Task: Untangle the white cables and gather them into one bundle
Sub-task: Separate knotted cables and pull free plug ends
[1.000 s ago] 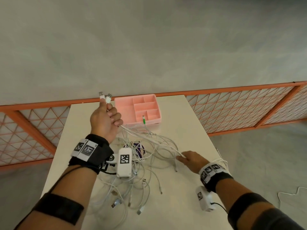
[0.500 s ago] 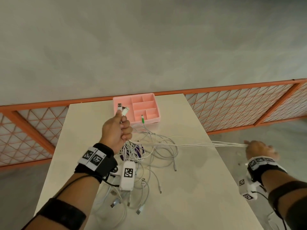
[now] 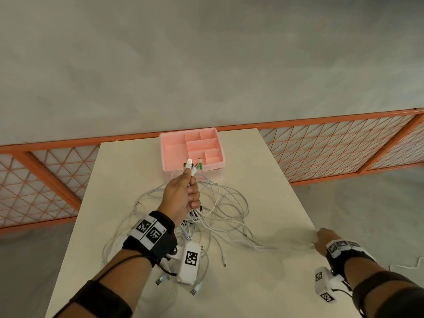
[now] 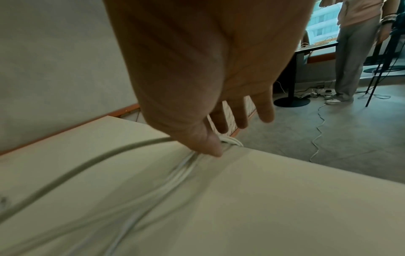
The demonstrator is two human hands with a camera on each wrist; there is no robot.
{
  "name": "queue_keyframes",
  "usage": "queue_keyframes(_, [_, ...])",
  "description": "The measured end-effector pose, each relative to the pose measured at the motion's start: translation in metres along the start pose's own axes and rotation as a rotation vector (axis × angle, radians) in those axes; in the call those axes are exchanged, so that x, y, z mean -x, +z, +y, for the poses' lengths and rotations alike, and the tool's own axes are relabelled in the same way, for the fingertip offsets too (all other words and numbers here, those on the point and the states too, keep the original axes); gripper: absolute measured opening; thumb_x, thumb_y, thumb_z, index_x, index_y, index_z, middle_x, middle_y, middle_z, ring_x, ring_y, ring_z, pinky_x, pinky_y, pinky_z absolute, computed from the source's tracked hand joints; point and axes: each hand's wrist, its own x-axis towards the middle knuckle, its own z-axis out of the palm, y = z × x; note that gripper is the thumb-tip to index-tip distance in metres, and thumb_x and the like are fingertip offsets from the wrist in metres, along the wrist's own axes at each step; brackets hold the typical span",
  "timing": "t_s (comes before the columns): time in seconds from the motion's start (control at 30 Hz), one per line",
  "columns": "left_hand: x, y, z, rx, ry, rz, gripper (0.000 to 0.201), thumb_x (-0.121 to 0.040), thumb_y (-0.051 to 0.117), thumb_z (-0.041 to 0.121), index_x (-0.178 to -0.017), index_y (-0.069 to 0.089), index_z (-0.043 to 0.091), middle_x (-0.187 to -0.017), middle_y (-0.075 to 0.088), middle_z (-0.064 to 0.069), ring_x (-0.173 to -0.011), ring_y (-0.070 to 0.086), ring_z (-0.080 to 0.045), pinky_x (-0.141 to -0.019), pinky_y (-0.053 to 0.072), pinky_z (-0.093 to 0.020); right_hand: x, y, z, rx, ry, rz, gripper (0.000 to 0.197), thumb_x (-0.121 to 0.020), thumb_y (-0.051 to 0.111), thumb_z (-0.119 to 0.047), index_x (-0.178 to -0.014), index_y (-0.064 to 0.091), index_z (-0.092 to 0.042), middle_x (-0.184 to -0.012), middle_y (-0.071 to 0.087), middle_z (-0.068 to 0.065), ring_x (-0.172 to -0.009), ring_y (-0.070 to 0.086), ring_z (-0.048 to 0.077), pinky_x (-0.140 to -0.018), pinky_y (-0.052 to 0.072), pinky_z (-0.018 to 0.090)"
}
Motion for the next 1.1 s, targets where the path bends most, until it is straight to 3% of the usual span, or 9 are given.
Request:
queue_keyframes(0.1, [-0.001, -0.001, -0.003, 0.002, -0.02, 0.01, 0.035, -0.106, 0.041, 0.033, -0.076, 0.046, 0.016, -0.058, 0.03, 0.003, -0.046, 0.026, -0.011, -0.043, 0.029, -0.023, 0.014, -0.022, -0.027, -0.032, -0.027, 0.047, 0.043, -0.093, 0.05, -0.023, -0.134, 0.049, -0.014, -0.137, 0.044, 0.012, -0.126, 0.047, 0.036, -0.107, 0.041, 0.042])
queue_keyframes(0.23, [-0.002, 0.0, -0.012, 0.013, -0.062, 0.008, 0.024, -0.101, 0.041, 0.02, -0.079, 0.048, 0.016, -0.059, 0.032, 0.003, -0.047, 0.027, -0.011, -0.05, 0.028, -0.026, 0.05, -0.067, -0.091, -0.293, -0.339, 0.123, 0.042, -0.095, 0.048, -0.008, -0.135, 0.052, -0.017, -0.145, 0.044, 0.008, -0.132, 0.045, 0.028, -0.11, 0.037, 0.039])
queue_keyframes(0.4, [0.003, 0.005, -0.025, -0.089, -0.041, -0.003, 0.02, -0.101, 0.04, 0.007, -0.084, 0.05, 0.011, -0.057, 0.038, 0.002, -0.046, 0.033, -0.011, -0.051, 0.033, -0.027, 0.122, -0.099, -0.181, -0.734, -0.816, 0.133, 0.038, -0.096, 0.059, -0.035, -0.131, 0.057, -0.02, -0.12, 0.064, -0.005, -0.102, 0.065, 0.012, -0.086, 0.045, 0.025])
queue_keyframes(0.53, [0.012, 0.01, -0.03, -0.144, -0.037, -0.09, 0.022, -0.104, 0.039, 0.007, -0.086, 0.051, 0.007, -0.06, 0.036, -0.002, -0.046, 0.035, -0.013, -0.051, 0.039, -0.028, 0.165, -0.1, -0.237, -0.863, -1.028, -0.017, 0.043, -0.096, 0.059, -0.037, -0.135, 0.05, -0.023, -0.11, 0.066, -0.001, -0.097, 0.066, 0.013, -0.085, 0.053, 0.028])
queue_keyframes(0.67, [0.017, 0.007, -0.033, -0.21, -0.036, -0.146, 0.024, -0.104, 0.038, 0.003, -0.084, 0.052, 0.003, -0.059, 0.048, -0.008, -0.048, 0.049, -0.018, -0.052, 0.051, -0.034, 0.179, -0.094, -0.261, -0.837, -1.013, -0.002, 0.018, -0.097, 0.051, -0.012, -0.107, 0.066, -0.016, -0.094, 0.071, 0.015, -0.078, 0.067, 0.03, -0.076, 0.057, 0.04])
queue_keyframes(0.77, [0.017, -0.003, -0.034, -0.315, -0.01, -0.124, 0.026, -0.102, 0.043, 0.0, -0.081, 0.059, -0.002, -0.061, 0.057, -0.009, -0.052, 0.057, -0.018, -0.058, 0.055, -0.036, 0.181, -0.089, -0.266, -0.698, -1.008, 0.092, 0.02, -0.094, 0.051, -0.008, -0.098, 0.07, -0.013, -0.085, 0.07, 0.007, -0.067, 0.063, 0.011, -0.065, 0.054, 0.027])
queue_keyframes(0.9, [0.013, -0.007, -0.042, -0.371, 0.036, -0.011, 0.027, -0.097, 0.043, -0.009, -0.077, 0.061, -0.005, -0.056, 0.058, -0.012, -0.05, 0.057, -0.022, -0.058, 0.055, -0.036, 0.18, -0.082, -0.274, -0.635, -0.976, 0.175, 0.018, -0.093, 0.055, -0.01, -0.097, 0.073, -0.011, -0.091, 0.069, 0.0, -0.082, 0.061, 0.01, -0.065, 0.043, 0.007])
queue_keyframes(1.0, [0.008, -0.005, -0.046, -0.472, 0.071, 0.004, 0.027, -0.094, 0.041, -0.012, -0.075, 0.059, -0.003, -0.053, 0.054, -0.012, -0.047, 0.052, -0.02, -0.051, 0.05, -0.029, 0.178, -0.081, -0.277, -0.578, -0.947, 0.214, 0.021, -0.094, 0.052, -0.01, -0.1, 0.073, -0.007, -0.097, 0.073, 0.006, -0.088, 0.064, 0.016, -0.073, 0.045, 0.018])
queue_keyframes(1.1, [0.002, -0.005, -0.053, -0.588, 0.05, -0.05, 0.034, -0.091, 0.038, -0.014, -0.066, 0.053, 0.002, -0.047, 0.049, -0.004, -0.046, 0.046, -0.019, -0.048, 0.045, -0.029, 0.178, -0.081, -0.276, -0.485, -0.97, 0.217, 0.028, -0.093, 0.045, -0.004, -0.102, 0.071, -0.008, -0.099, 0.071, 0.006, -0.087, 0.06, 0.015, -0.074, 0.04, 0.019])
